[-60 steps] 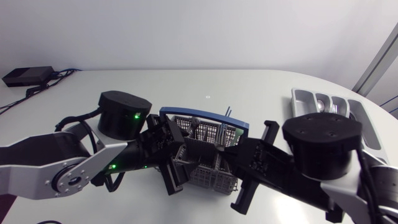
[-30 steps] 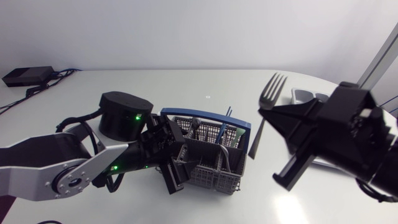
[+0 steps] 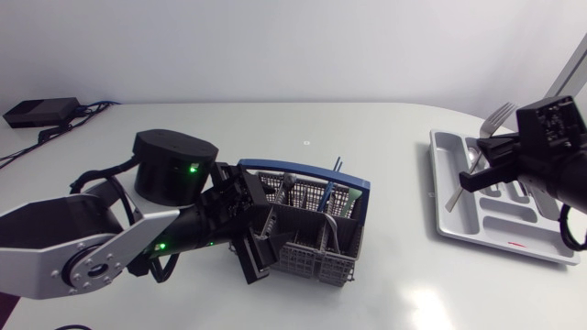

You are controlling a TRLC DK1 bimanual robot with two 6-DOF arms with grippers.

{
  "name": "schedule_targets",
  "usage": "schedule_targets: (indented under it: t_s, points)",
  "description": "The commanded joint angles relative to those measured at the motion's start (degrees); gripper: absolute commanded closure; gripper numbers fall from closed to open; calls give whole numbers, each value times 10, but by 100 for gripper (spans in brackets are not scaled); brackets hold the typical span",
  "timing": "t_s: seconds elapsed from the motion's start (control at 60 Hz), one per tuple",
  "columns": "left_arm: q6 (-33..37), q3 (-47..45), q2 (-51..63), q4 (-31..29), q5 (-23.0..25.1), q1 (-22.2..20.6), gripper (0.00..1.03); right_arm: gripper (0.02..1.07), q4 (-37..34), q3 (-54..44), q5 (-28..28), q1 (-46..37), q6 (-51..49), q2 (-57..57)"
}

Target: Sort the cutlery from the basket into the organizer compartments.

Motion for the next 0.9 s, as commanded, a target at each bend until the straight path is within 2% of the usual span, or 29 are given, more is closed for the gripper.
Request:
schedule_targets:
  t_s: [0.0,0.2,0.483,0.7,0.883]
  points:
    - [1,-6,-14,-6,-5,2,9,101,24,34,3,-43,12,86]
    - [1,-7,-38,-26,-6,2,9,101,34,133,60,-97,13,262]
    - [8,-10,-71,-54,-1,4,9,101,3,293,91,-197,15,456]
    - [11,-13,-75,-54,0,6,9,101,-28,384,91,-239,25,549]
    - [11,-17,-80,-56,0,7,8,101,-28,411,77,-265,27,562]
